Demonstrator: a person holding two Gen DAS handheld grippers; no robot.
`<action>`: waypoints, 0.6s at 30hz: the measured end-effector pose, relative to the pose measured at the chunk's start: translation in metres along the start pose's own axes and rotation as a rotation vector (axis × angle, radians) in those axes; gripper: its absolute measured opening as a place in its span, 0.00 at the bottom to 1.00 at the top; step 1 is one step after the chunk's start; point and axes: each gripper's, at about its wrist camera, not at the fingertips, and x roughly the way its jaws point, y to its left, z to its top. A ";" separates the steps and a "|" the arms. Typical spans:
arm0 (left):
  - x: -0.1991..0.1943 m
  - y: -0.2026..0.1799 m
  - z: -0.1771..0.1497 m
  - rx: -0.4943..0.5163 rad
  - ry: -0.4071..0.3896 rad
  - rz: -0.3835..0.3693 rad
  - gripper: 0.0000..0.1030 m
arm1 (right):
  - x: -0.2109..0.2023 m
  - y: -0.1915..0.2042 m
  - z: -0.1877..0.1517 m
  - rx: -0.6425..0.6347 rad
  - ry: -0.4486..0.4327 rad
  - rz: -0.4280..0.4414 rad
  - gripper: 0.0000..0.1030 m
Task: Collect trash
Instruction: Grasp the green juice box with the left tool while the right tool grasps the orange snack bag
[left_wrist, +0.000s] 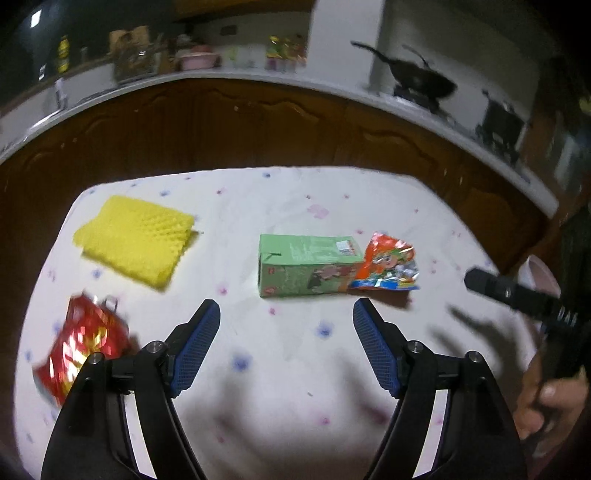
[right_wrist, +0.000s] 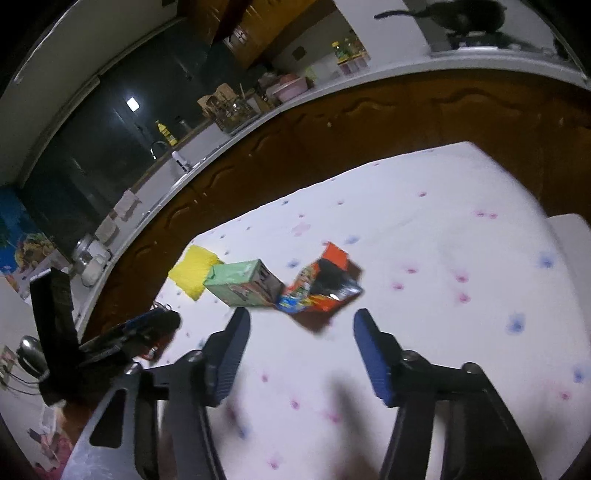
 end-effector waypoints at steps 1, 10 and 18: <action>0.005 0.002 0.003 0.012 0.012 0.004 0.74 | 0.005 0.001 0.002 0.007 0.005 0.001 0.53; 0.054 0.006 0.029 0.218 0.095 -0.011 0.77 | 0.057 -0.020 0.021 0.137 0.084 0.005 0.50; 0.069 -0.003 0.040 0.255 0.090 -0.134 0.77 | 0.068 -0.027 0.025 0.147 0.094 -0.008 0.03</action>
